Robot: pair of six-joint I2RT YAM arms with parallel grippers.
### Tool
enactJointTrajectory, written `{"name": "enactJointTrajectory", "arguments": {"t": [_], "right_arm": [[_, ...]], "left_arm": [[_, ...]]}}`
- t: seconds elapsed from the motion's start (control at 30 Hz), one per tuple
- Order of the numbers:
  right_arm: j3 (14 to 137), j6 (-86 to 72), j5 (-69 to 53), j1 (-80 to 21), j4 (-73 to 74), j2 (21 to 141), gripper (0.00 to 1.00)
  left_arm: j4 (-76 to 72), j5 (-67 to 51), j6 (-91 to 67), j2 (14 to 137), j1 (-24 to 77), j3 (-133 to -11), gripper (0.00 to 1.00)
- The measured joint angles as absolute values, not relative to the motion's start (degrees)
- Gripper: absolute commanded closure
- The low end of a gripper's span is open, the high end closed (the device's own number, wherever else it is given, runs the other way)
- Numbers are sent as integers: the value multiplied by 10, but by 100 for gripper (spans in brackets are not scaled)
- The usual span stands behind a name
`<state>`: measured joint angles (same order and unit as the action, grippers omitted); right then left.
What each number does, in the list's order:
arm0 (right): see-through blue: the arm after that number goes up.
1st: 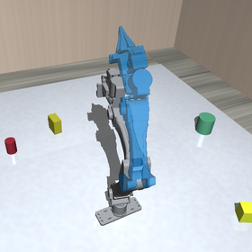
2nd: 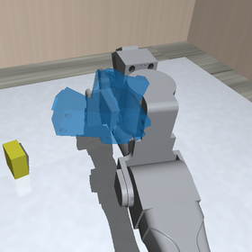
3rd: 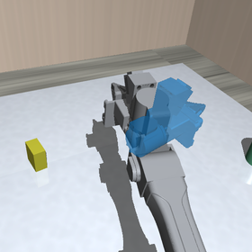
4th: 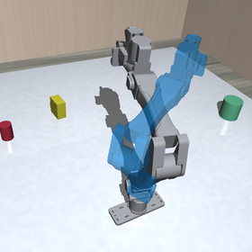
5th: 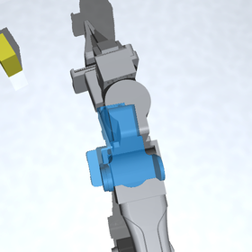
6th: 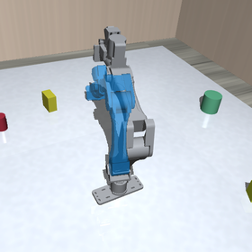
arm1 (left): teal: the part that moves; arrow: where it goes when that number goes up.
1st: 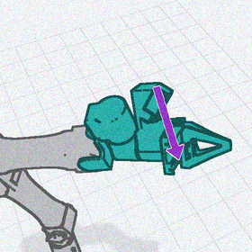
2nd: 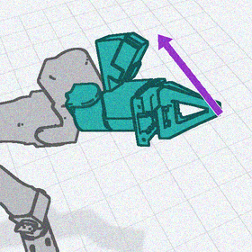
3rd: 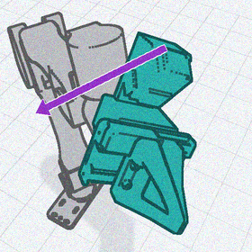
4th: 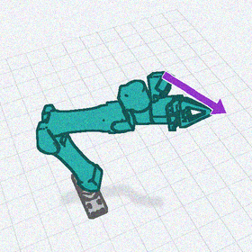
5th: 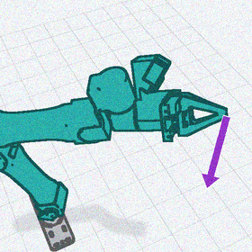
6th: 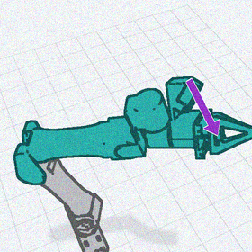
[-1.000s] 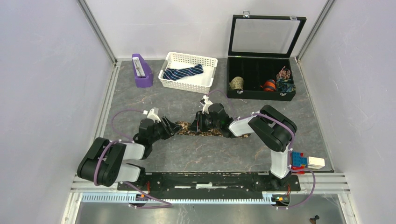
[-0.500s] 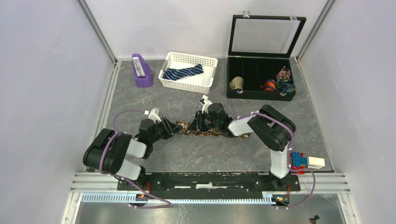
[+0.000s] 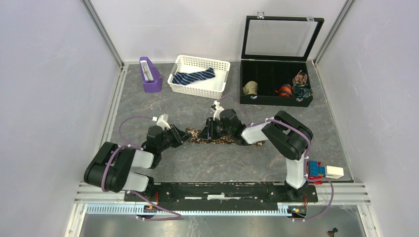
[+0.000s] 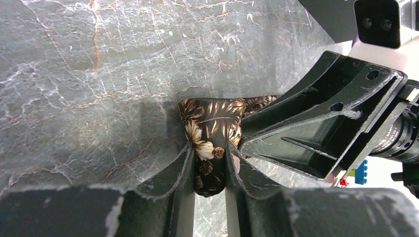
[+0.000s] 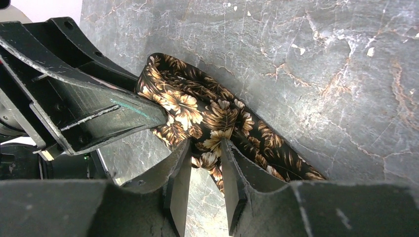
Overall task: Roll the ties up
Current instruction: Roll the tie at the center of the board.
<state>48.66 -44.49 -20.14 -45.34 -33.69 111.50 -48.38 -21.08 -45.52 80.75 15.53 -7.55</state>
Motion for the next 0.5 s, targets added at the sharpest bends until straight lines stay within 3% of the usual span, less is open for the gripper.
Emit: {"name": "enactJointTrajectory", "arguments": {"t": [0.27,0.5], "right_arm": [[491,-430,-201,-454,-307,1094,51],[491,-421,-189,-455,-291,1049,64]], "left_arm": [[-353,-167,-431,703,170,-89,89],[-229,-88,-408,633,207,-122,90]]}}
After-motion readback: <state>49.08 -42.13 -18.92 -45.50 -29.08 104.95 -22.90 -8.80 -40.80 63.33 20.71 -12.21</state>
